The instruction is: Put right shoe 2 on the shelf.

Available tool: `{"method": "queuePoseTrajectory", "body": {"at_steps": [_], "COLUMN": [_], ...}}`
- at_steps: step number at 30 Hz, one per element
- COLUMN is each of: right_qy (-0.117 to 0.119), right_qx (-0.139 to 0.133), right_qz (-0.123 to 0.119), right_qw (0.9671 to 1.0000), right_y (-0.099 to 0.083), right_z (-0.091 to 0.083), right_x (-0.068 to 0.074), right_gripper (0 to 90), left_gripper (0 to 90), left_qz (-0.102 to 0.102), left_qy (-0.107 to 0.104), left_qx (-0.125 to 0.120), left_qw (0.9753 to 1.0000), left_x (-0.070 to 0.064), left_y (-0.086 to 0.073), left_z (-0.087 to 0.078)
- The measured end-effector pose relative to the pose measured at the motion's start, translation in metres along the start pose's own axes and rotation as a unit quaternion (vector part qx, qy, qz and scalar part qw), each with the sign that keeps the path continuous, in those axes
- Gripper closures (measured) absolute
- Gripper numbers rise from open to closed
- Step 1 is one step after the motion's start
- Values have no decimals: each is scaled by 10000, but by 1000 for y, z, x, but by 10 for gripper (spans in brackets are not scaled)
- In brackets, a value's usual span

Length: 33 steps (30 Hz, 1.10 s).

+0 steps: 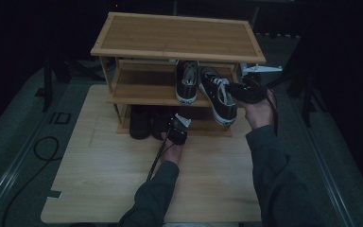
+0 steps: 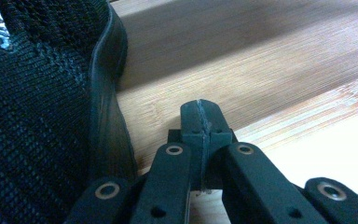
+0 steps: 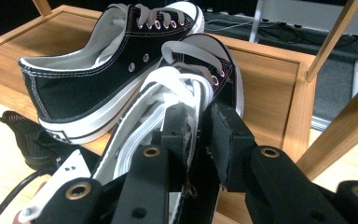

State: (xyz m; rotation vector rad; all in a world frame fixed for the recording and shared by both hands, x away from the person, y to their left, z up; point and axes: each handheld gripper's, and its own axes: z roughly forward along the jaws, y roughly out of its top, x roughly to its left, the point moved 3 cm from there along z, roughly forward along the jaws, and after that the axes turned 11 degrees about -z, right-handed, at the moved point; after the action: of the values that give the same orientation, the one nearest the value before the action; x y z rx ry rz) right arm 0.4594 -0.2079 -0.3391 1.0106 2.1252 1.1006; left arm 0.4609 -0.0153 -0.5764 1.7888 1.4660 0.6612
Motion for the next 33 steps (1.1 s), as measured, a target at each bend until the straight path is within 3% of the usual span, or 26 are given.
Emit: {"method": "queuePoseTrajectory", "body": {"at_steps": [15, 33], "right_qy": [9, 173], "right_qx": [-216, 190], "right_qz": [-117, -387], "right_qw": [9997, 9989], "right_y": [-3, -20], "right_z": [-25, -34], "right_x": [-3, -8], "right_gripper": [622, 575], "left_gripper": [900, 900], "left_qz": [-3, -7], "left_qy": [2, -2], "left_qx": [3, 6], "left_qw": [10000, 10000], "left_x": [0, 0], "left_y": [0, 0], "left_z": [0, 0]}}
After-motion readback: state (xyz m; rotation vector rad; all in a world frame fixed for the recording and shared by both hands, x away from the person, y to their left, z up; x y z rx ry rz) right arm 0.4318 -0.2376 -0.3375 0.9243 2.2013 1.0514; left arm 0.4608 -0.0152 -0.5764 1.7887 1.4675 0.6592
